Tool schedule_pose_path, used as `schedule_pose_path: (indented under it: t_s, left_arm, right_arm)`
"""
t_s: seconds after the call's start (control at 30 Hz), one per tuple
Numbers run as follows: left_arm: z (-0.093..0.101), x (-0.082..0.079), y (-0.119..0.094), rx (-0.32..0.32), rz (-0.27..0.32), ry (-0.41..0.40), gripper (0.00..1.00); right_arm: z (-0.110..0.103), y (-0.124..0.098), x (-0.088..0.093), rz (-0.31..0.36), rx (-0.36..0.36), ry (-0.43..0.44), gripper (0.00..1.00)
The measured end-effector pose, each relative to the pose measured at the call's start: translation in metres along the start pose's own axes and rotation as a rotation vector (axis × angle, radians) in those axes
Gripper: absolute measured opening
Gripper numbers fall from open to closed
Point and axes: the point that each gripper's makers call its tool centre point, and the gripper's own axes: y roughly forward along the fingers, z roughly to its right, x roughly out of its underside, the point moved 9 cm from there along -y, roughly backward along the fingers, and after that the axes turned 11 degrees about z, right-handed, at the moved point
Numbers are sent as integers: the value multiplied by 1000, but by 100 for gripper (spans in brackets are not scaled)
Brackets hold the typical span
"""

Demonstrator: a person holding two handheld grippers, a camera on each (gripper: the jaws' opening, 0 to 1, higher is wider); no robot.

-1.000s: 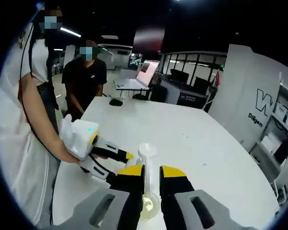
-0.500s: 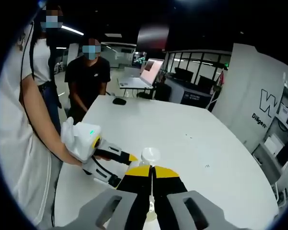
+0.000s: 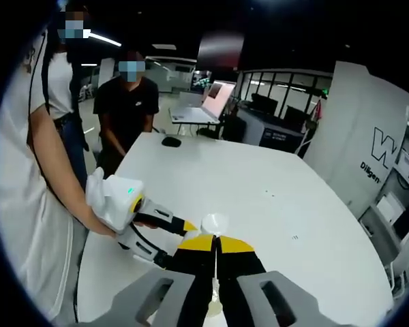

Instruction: Hold the bottle steady, press the pump all the way down and release, and repeat the specified number of times to dispense into the cup

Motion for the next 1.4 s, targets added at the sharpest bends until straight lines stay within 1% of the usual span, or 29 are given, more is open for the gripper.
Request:
schedule_pose_path:
  t_s: [0.03,0.07,0.1,0.13,0.17,0.23,0.3,0.33,0.37,0.47,0.53,0.63,0.67,0.7,0.73,0.77,0.8,0.93,0.97,1.03,1.2,1.23,1.33,1.4]
  left_arm:
    - [0,0,0,-1,-1,0,40]
    - [0,0,0,0,-1,0,40]
    - [0,0,0,0,-1,-1,40]
    - [0,0,0,0,-2,0,40]
    - [-1,0,1,0,-1,-2,40]
    - [-1,0,1,1,-1,0,40]
    - [-1,0,1,2,-1,0,40]
    - [-1,0,1,3,-1,-1,40]
    - [-1,0,1,4,-1,-1,40]
    - [-1,-1,2,6,-1,-1,40]
    - [-1,-1,2,7,-3,-5,40]
    - [-1,-1,2,8,-2,-5,40]
    - [-1,-1,2,8,-2,-4,40]
    - [-1,-1,2,10,-2,-6,40]
    - [-1,-1,2,10,-2,-5,40]
    - [-1,-1,2,10,-2,-6,40]
    - [-2,-2,2,10,-2,-6,40]
    - [-2,-2,2,11,-2,-7,40]
    - [-2,-2,2,12,-2,-5,40]
    - [-2,-2,2,12,-2,-7,40]
    - [-2,-2,2,14,-2,-7,40]
    - [-2,-2,2,14,-3,-6,40]
    - [-2,-2,2,14,-3,-6,40]
    - [-2,-2,3,14,-3,-6,40]
  right_arm:
    - [1,1,-1,-10,-4,-21,0]
    - [0,2,-2,-4,-15,0,0]
    - [1,3,-3,-8,-12,-8,0]
    - [2,4,-3,-22,-17,-43,0]
    - [2,6,-4,-22,-25,-16,0]
    - [3,8,-6,-29,-25,-38,0]
    - [5,11,-9,-34,-37,-35,0]
    - [5,12,-9,-43,-48,-33,0]
    - [7,14,-8,-76,-42,-50,0]
    - [9,17,-11,-74,-56,-35,0]
    - [11,19,-14,-86,-54,-55,0]
    - [13,21,-17,-90,-67,-48,0]
    - [11,22,-16,-100,-77,-28,0]
    - [12,23,-18,-77,-65,-53,0]
    - [11,23,-18,-87,-77,-35,0]
    - [11,24,-17,-100,-75,-34,0]
    - [13,24,-18,-98,-71,-82,0]
    - [12,26,-19,-103,-81,-44,0]
    - [14,27,-19,-117,-81,-87,0]
    - [13,31,-18,-121,-102,-56,0]
    - [11,35,-19,-142,-119,-65,0]
    - [10,36,-19,-145,-137,-60,0]
    - [9,37,-14,-186,-152,-72,0]
    - [8,38,-14,-189,-165,-61,0]
